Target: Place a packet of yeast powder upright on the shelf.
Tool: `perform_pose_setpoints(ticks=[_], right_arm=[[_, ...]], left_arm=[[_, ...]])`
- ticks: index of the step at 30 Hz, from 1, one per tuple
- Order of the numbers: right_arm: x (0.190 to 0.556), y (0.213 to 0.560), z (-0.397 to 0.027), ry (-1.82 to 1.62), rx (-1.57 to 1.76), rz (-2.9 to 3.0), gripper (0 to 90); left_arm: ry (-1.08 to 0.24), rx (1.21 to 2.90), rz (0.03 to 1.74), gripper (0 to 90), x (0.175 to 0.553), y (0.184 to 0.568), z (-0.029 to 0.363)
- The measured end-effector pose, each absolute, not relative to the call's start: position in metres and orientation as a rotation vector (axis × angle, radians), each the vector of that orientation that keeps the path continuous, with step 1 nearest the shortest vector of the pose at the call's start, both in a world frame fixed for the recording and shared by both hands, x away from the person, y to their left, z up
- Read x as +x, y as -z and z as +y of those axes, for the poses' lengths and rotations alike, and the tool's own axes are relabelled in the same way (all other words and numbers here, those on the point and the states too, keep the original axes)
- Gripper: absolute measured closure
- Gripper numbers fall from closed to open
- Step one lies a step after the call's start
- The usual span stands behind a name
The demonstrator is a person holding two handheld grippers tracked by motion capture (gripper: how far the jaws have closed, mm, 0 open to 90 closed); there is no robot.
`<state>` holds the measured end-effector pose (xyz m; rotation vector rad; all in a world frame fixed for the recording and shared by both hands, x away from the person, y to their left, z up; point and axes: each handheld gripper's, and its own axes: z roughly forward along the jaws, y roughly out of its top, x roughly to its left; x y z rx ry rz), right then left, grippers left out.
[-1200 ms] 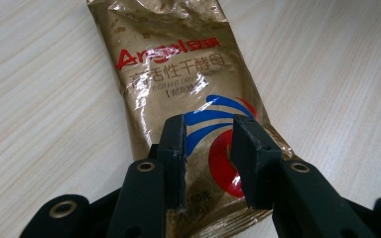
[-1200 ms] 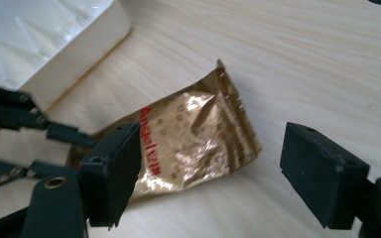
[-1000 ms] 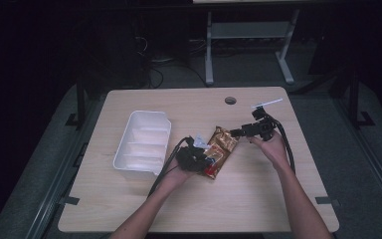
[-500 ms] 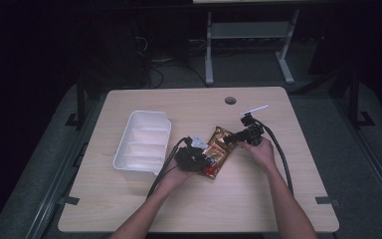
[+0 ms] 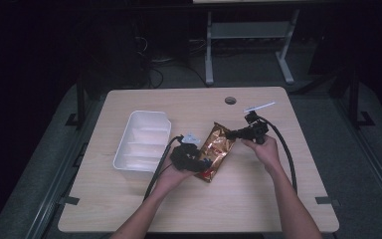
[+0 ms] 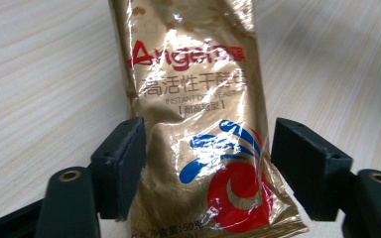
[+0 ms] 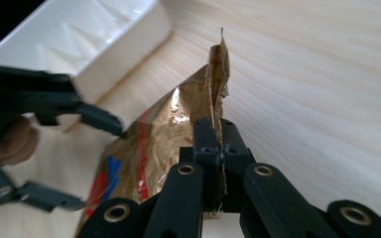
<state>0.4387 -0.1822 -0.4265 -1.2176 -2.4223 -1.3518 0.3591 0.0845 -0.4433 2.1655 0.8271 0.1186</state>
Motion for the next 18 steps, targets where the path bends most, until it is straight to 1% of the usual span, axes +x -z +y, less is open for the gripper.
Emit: perform_pose_setpoints(ticks=[3, 5, 9, 13, 18], right_arm=[[0.429, 0.41, -0.184, 1.411, -1.149, -2.456, 89.0], [0.423, 0.401, -0.184, 1.445, -1.102, -2.471, 89.0], [0.41, 0.382, -0.182, 1.466, -1.005, -2.536, 89.2], [0.405, 0.373, -0.184, 1.485, -0.961, -2.55, 89.4], [0.399, 0.36, -0.184, 1.492, -0.855, -2.557, 89.4]], left_arm=[[-0.107, 2.138, 0.818, 26.4, 0.36, 0.442, 0.086], [-0.076, 2.12, 0.816, 25.5, 0.362, 0.441, 0.088], [-0.039, 2.085, 0.807, 25.3, 0.365, 0.441, 0.089], [-0.032, 2.081, 0.821, 25.2, 0.367, 0.442, 0.09], [-0.012, 2.09, 0.789, 25.1, 0.366, 0.445, 0.083]])
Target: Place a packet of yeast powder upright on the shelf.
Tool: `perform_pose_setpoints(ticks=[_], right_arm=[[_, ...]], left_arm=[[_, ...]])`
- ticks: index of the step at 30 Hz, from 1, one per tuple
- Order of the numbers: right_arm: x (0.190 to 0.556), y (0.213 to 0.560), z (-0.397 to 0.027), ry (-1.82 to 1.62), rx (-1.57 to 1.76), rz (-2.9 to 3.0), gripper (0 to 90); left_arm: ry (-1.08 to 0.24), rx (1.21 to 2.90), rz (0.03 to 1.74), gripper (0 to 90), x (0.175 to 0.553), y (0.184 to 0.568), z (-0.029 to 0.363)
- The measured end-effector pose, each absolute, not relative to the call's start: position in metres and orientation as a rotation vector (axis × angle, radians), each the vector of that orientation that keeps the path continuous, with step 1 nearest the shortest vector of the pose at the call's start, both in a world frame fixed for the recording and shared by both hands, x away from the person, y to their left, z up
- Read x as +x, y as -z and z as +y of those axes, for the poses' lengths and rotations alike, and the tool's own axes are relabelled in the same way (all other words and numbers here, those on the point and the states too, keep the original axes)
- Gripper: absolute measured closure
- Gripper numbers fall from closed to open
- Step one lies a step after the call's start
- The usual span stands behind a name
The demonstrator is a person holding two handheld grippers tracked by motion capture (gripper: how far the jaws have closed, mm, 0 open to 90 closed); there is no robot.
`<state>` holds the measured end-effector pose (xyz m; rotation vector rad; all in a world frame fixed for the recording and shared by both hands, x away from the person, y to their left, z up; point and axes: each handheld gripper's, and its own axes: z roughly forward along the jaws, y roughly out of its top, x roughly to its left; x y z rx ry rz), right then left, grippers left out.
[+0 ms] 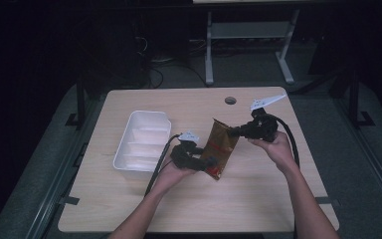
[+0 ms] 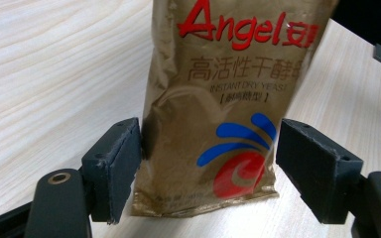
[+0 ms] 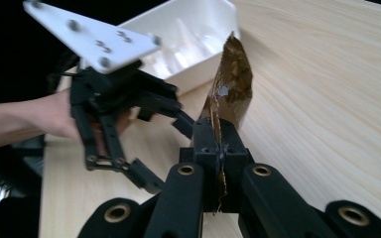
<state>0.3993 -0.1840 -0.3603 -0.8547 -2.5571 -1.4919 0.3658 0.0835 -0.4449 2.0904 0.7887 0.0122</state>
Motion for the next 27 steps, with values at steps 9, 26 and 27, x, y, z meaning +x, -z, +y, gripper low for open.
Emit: perform_pose_setpoints(ticks=[9, 26, 27], right_arm=[[0.394, 0.354, -0.179, 1.508, -0.659, -2.531, 89.4], [0.395, 0.354, -0.178, 1.471, -0.673, -2.567, 87.8], [0.395, 0.354, -0.178, 1.471, -0.673, -2.567, 87.8]], left_arm=[[0.067, 2.072, 0.766, 29.4, 0.373, 0.442, 0.086], [0.09, 2.095, 0.651, 67.0, 0.366, 0.443, 0.093], [0.093, 2.098, 0.65, 67.0, 0.365, 0.444, 0.093]])
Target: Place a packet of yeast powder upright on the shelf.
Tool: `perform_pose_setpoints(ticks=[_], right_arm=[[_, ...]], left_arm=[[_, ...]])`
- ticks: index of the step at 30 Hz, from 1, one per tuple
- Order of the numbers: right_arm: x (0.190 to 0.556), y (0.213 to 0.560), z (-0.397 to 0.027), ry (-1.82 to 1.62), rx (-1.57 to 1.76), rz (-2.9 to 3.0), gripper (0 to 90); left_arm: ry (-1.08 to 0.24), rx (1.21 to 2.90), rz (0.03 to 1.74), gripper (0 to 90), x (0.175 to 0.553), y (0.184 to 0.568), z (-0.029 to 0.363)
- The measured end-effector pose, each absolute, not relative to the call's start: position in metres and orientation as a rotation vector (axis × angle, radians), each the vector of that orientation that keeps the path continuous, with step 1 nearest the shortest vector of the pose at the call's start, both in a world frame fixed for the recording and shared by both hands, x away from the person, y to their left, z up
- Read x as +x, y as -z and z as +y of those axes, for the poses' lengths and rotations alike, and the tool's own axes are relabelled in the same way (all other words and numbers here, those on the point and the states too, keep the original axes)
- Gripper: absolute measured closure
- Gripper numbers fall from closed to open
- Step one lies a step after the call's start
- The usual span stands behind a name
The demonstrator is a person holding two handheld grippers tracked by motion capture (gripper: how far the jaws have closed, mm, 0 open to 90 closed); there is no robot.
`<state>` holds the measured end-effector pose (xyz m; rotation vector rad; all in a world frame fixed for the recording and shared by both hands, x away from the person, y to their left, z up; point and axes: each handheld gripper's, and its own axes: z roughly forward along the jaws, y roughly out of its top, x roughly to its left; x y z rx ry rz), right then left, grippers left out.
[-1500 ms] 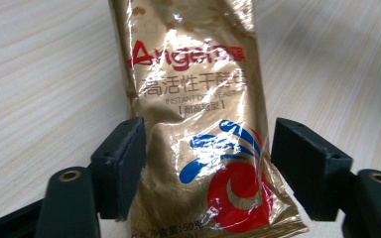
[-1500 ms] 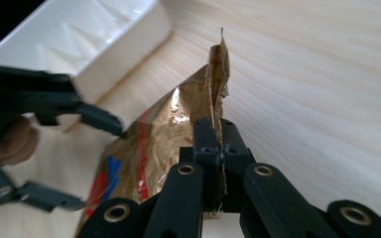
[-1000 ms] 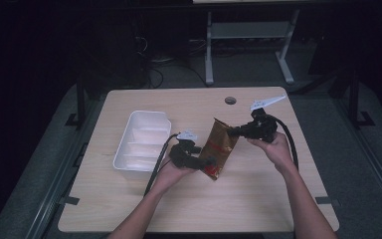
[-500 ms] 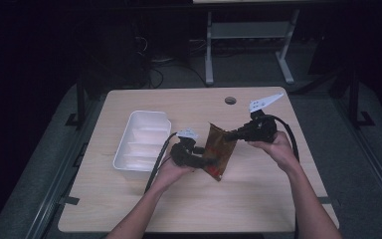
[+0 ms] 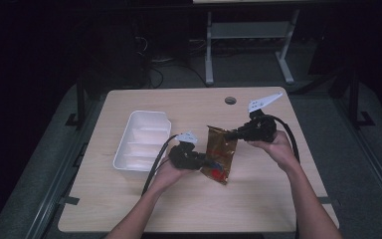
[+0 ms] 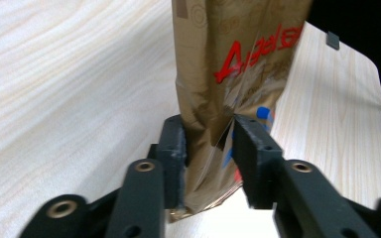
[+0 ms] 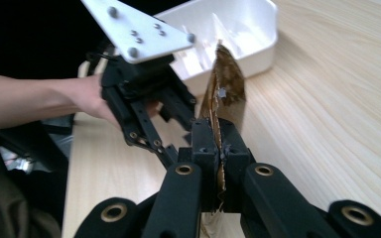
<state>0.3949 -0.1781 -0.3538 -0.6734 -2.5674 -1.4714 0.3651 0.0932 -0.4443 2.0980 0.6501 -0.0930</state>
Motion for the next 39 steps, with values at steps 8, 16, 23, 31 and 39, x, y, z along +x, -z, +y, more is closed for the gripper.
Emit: perform_pose_setpoints(ticks=[8, 16, 23, 31, 39], right_arm=[[0.395, 0.368, -0.176, 1.455, -0.77, -2.551, 73.5], [0.393, 0.39, -0.182, 1.455, -0.856, -2.48, 65.8], [0.386, 0.407, -0.184, 1.518, -0.897, -2.414, 73.6], [0.382, 0.399, -0.182, 1.547, -0.875, -2.456, 82.1], [0.392, 0.364, -0.179, 1.568, -0.861, -2.559, 83.1]], left_arm=[[0.085, 2.102, 0.628, 80.7, 0.36, 0.446, 0.092], [0.074, 2.092, 0.631, 81.6, 0.357, 0.446, 0.093], [0.072, 2.1, 0.647, 80.3, 0.355, 0.447, 0.096], [0.004, 2.152, 0.638, 60.9, 0.345, 0.441, 0.104], [-0.074, 2.181, 0.578, 48.7, 0.323, 0.431, 0.109]])
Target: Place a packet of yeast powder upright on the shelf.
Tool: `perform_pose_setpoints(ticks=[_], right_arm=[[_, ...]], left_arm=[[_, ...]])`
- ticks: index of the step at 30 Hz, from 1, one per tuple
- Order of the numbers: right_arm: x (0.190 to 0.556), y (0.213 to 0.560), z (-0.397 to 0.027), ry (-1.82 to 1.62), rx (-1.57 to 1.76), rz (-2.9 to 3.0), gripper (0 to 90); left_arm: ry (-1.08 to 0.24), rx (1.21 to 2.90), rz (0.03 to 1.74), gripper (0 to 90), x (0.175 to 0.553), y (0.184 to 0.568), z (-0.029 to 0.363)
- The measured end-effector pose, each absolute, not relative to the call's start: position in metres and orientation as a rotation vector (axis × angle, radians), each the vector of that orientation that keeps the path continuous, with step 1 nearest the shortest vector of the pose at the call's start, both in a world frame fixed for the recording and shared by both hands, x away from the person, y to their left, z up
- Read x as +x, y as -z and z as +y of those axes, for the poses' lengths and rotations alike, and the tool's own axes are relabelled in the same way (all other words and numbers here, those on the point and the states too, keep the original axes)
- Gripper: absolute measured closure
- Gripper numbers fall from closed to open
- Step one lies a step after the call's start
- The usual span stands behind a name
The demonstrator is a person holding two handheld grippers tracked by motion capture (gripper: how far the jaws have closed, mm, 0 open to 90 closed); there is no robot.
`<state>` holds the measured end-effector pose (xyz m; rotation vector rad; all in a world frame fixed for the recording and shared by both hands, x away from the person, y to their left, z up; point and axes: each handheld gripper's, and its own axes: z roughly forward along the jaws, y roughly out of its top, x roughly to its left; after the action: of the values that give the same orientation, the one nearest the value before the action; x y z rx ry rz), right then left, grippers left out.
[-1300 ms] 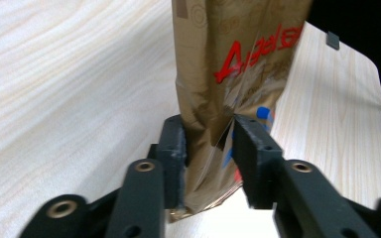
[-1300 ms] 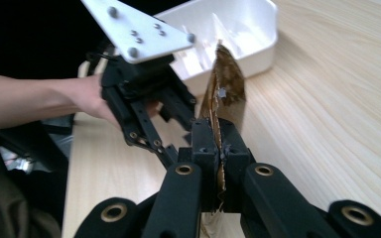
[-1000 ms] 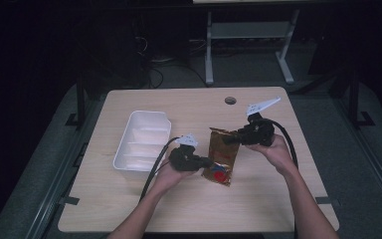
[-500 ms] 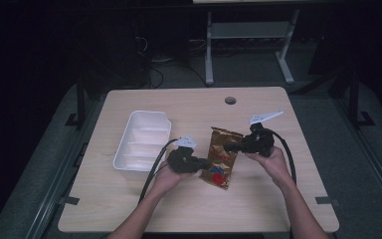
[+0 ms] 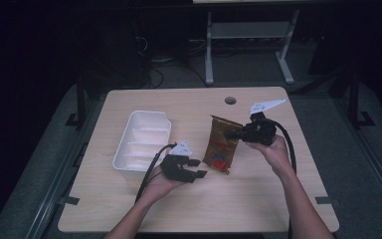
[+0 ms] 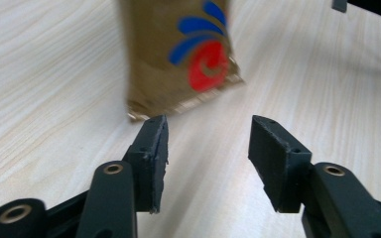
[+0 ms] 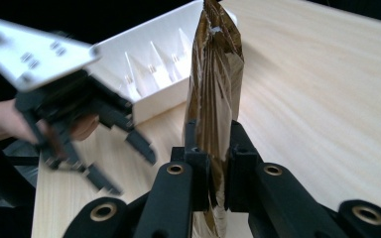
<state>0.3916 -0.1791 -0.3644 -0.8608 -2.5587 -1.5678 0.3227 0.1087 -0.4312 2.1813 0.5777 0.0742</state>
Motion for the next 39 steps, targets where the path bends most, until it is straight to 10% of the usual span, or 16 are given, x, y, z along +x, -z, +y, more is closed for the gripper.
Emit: perform_pose_setpoints(ticks=[39], right_arm=[[0.464, 0.311, -0.097, 1.665, -0.697, -2.616, 83.4]], left_arm=[[-0.052, 2.216, 0.413, 39.4, 0.268, 0.437, 0.137]])
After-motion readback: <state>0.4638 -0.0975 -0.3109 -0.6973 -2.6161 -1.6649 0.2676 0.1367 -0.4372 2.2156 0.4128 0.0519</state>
